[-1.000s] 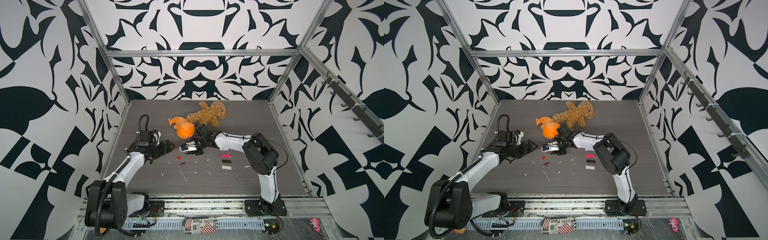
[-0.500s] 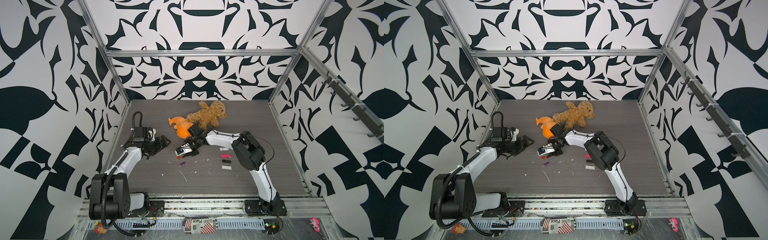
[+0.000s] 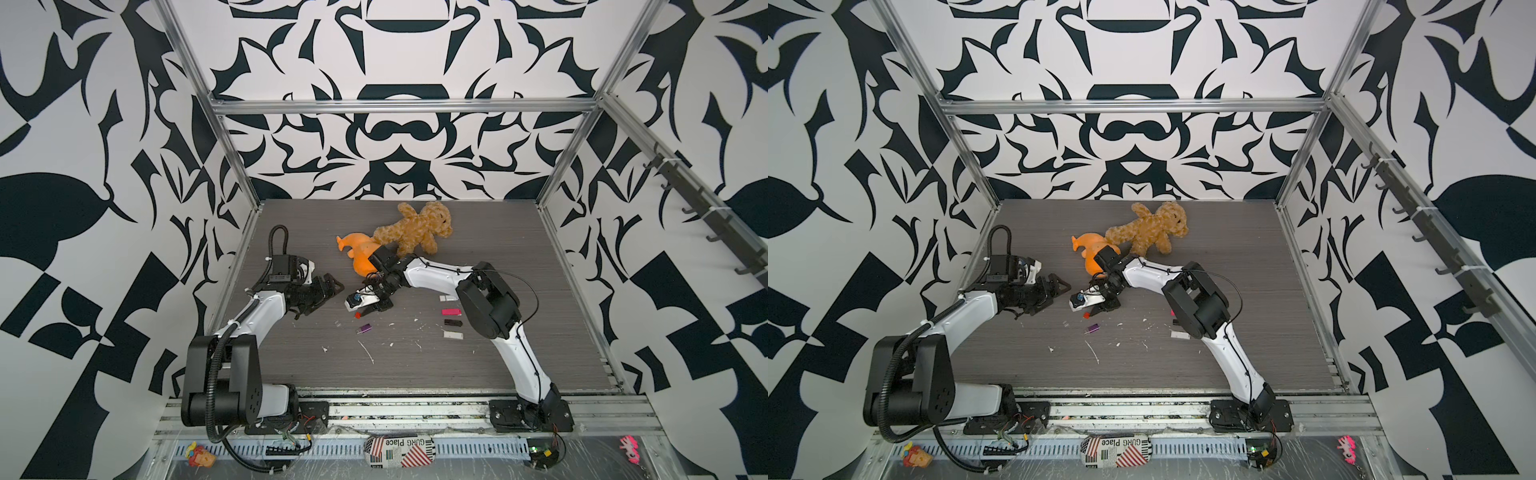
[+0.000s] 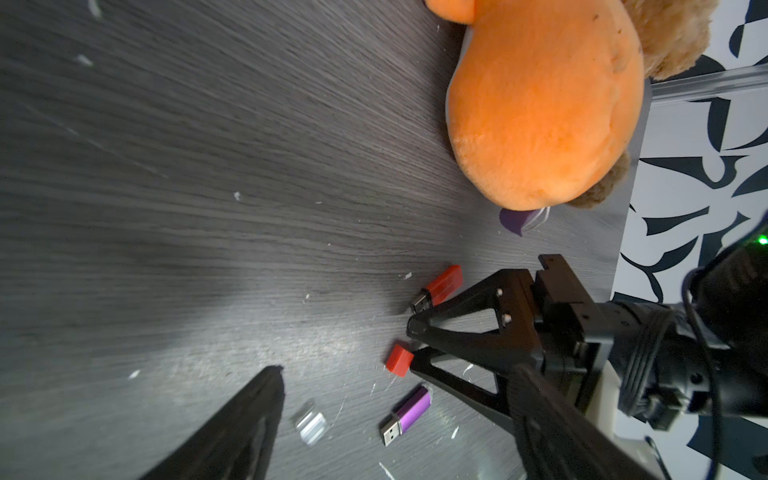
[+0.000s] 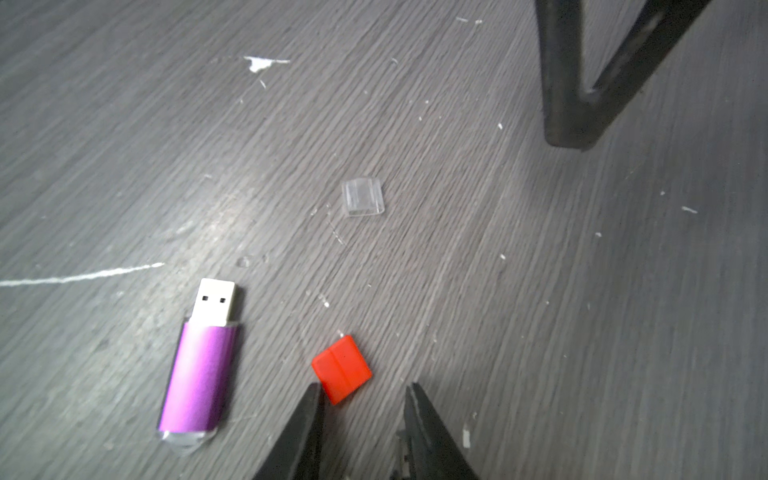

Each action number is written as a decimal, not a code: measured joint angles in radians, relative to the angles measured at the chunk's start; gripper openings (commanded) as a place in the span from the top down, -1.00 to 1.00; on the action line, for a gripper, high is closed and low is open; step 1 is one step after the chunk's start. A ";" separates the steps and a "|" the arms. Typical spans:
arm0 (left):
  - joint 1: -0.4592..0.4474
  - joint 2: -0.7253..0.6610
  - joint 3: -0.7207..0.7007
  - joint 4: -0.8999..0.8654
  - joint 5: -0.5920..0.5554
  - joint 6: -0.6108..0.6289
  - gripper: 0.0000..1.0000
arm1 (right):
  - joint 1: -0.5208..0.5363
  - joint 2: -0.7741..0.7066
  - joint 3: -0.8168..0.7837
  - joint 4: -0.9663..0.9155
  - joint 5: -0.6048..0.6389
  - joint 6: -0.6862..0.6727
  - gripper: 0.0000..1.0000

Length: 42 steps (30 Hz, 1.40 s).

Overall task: Close the usb drive cover
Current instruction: Pick up the cover from the center of the board.

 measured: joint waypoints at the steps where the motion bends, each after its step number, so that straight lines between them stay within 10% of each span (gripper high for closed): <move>1: 0.001 0.001 0.002 -0.003 0.000 0.001 -0.77 | 0.000 0.004 0.007 -0.004 -0.002 0.003 0.26; 42: 0.009 0.014 0.011 -0.005 0.048 0.004 -0.72 | 0.023 0.036 0.063 -0.111 -0.020 0.116 0.63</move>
